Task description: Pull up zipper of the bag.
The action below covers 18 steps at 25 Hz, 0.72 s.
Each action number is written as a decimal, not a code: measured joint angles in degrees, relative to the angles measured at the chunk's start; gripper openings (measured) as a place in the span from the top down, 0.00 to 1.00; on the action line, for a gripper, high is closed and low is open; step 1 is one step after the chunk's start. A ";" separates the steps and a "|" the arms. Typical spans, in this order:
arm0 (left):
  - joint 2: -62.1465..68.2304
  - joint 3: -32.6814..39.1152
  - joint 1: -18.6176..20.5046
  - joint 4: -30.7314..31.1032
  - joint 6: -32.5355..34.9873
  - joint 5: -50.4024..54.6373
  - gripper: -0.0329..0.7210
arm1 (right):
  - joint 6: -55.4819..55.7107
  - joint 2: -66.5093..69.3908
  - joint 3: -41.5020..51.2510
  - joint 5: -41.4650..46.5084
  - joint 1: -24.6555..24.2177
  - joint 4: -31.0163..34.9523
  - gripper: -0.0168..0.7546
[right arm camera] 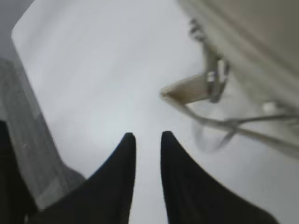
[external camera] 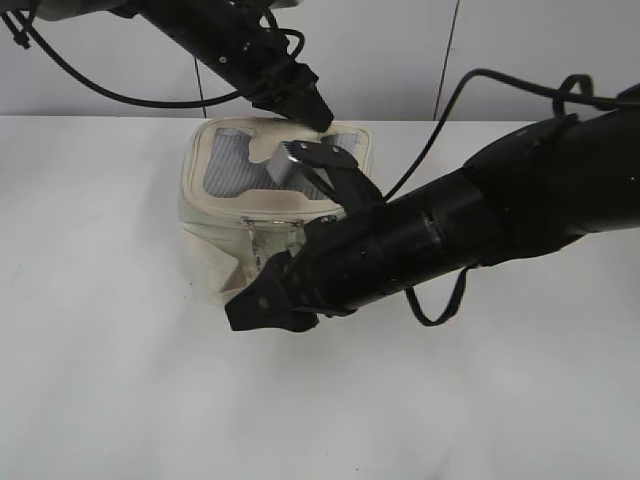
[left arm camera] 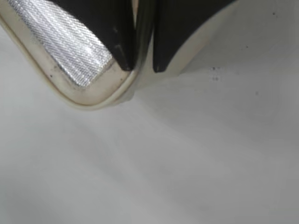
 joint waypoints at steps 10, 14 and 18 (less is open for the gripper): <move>-7.50 0.15 0.58 5.47 -9.97 -3.60 0.63 | 39.85 -17.79 3.74 6.47 -8.92 -43.60 0.34; -14.33 6.93 0.71 10.40 -15.10 -3.38 0.68 | 51.40 -26.88 3.88 11.54 -11.79 -52.14 0.34; -27.08 25.10 0.96 12.04 -16.31 -8.76 0.69 | 63.73 -37.08 3.90 18.32 -13.57 -64.84 0.34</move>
